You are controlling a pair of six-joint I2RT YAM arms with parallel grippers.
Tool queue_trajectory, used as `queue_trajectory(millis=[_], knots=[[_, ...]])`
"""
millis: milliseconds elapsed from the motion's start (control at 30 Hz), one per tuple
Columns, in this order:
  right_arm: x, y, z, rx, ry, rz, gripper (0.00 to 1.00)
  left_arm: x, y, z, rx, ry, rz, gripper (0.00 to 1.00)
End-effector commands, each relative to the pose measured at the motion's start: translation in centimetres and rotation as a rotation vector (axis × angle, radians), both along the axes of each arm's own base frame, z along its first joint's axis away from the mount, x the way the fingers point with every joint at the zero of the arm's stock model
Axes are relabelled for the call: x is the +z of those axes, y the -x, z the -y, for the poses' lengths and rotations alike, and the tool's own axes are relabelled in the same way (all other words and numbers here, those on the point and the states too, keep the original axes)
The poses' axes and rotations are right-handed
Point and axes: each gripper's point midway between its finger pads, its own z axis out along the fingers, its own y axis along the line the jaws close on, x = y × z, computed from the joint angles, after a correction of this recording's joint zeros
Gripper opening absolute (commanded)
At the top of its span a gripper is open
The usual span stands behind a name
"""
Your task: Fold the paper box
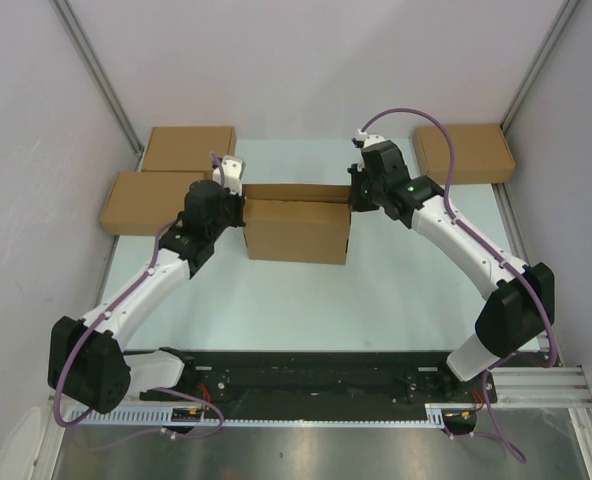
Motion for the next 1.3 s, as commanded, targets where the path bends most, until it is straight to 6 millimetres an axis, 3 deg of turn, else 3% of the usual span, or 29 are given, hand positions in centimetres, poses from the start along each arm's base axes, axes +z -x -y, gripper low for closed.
queue_trajectory(millis=[0, 433, 733, 867, 1200, 1267], knots=[[-0.4, 2.6, -4.0, 0.156, -0.068, -0.044, 0.00, 2.5, 1.8, 5.0, -0.198, 0.103, -0.003, 0.00], [-1.6, 3.0, -4.0, 0.182, 0.008, -0.037, 0.00, 3.2, 1.3, 4.9, -0.189, 0.080, -0.024, 0.00], [-1.8, 3.1, -3.9, 0.175, 0.017, -0.038, 0.00, 0.4, 1.5, 3.3, -0.145, 0.017, -0.010, 0.00], [-1.7, 3.2, -3.9, 0.176, 0.015, -0.036, 0.00, 0.0, 1.2, 2.1, -0.108, -0.040, 0.027, 0.00], [-1.7, 3.3, -3.9, 0.185, 0.022, -0.031, 0.00, 1.3, 0.9, 1.4, -0.123, -0.077, 0.100, 0.01], [-1.6, 3.2, -3.9, 0.187, 0.023, -0.027, 0.00, 0.8, 1.2, 1.3, -0.131, -0.081, 0.102, 0.00]])
